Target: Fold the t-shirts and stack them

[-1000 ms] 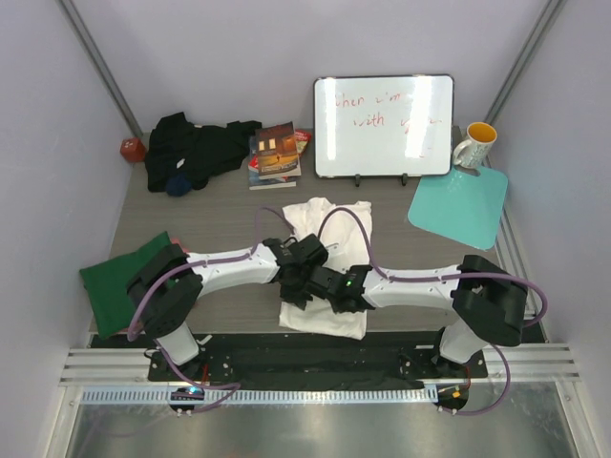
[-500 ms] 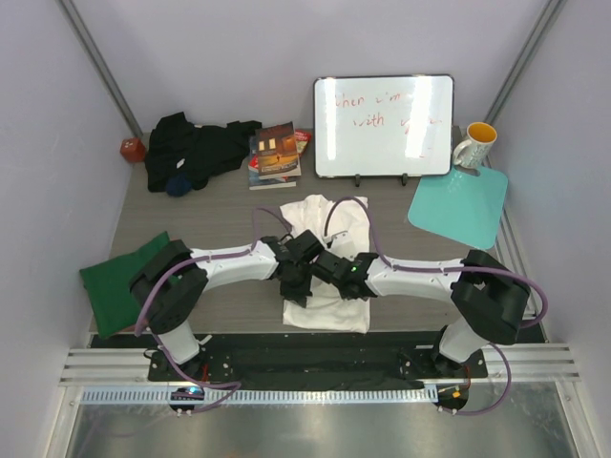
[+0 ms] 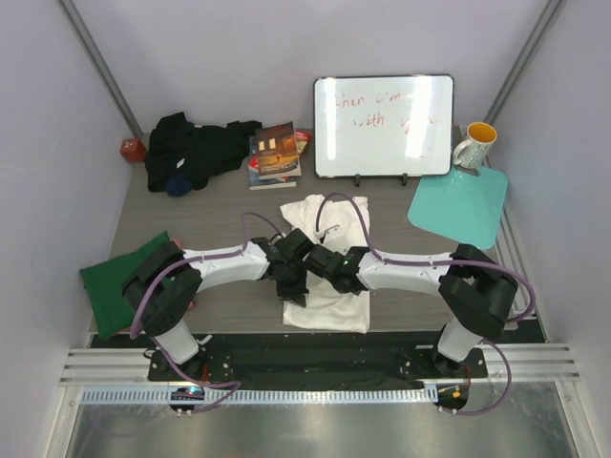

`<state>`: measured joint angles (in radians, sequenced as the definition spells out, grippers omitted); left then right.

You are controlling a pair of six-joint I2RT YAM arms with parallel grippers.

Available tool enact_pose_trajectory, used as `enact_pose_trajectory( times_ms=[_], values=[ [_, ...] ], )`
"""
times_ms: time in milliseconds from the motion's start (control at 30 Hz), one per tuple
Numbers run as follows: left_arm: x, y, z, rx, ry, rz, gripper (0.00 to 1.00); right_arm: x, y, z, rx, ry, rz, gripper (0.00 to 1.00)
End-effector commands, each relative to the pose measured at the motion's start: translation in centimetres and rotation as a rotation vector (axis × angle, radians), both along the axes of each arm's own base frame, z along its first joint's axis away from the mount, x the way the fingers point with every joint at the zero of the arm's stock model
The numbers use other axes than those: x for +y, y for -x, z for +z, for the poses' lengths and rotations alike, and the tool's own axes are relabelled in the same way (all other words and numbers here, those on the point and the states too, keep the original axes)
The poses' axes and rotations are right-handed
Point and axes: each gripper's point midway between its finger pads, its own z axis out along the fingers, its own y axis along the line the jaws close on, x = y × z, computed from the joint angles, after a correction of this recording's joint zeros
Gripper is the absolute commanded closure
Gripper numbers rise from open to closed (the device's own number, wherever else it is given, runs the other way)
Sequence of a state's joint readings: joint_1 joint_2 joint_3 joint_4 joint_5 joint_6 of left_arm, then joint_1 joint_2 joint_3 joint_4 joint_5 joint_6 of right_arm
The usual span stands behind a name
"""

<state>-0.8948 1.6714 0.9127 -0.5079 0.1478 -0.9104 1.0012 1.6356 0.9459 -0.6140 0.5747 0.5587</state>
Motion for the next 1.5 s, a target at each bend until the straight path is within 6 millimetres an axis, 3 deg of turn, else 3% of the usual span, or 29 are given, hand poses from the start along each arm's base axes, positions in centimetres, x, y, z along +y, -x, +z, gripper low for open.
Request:
enact_pose_trajectory(
  times_ms=[0, 300, 567, 833, 1067, 1300, 1467],
  values=[
    [4.6, 5.0, -4.3, -0.023, -0.262, -0.131, 1.0, 4.1, -11.7, 6.6, -0.304, -0.287, -0.161, 0.99],
    [5.7, 4.9, -3.7, -0.051, -0.283, -0.102, 1.0, 3.3, -15.1, 7.5, -0.376, -0.285, -0.199, 0.99],
    [6.3, 4.4, -2.8, -0.097, -0.283, -0.058, 1.0, 1.1, -18.1, 8.4, -0.404, -0.251, -0.238, 0.99],
    [6.6, 4.1, -2.8, -0.112, -0.296, -0.029, 1.0, -1.0, -18.0, 11.2, -0.424, -0.269, -0.227, 0.99],
    [5.5, 3.1, -2.1, -0.144, -0.247, -0.003, 1.0, -2.6, -17.0, 13.6, -0.449, -0.27, -0.223, 0.94],
    [4.6, 3.1, -2.4, -0.117, -0.248, -0.015, 1.0, -2.3, -16.6, 13.8, -0.428, -0.279, -0.191, 0.91],
    [5.2, 2.6, -2.0, -0.146, -0.275, 0.001, 1.0, -2.3, -16.0, 13.9, -0.408, -0.293, -0.176, 0.92]
  ],
)
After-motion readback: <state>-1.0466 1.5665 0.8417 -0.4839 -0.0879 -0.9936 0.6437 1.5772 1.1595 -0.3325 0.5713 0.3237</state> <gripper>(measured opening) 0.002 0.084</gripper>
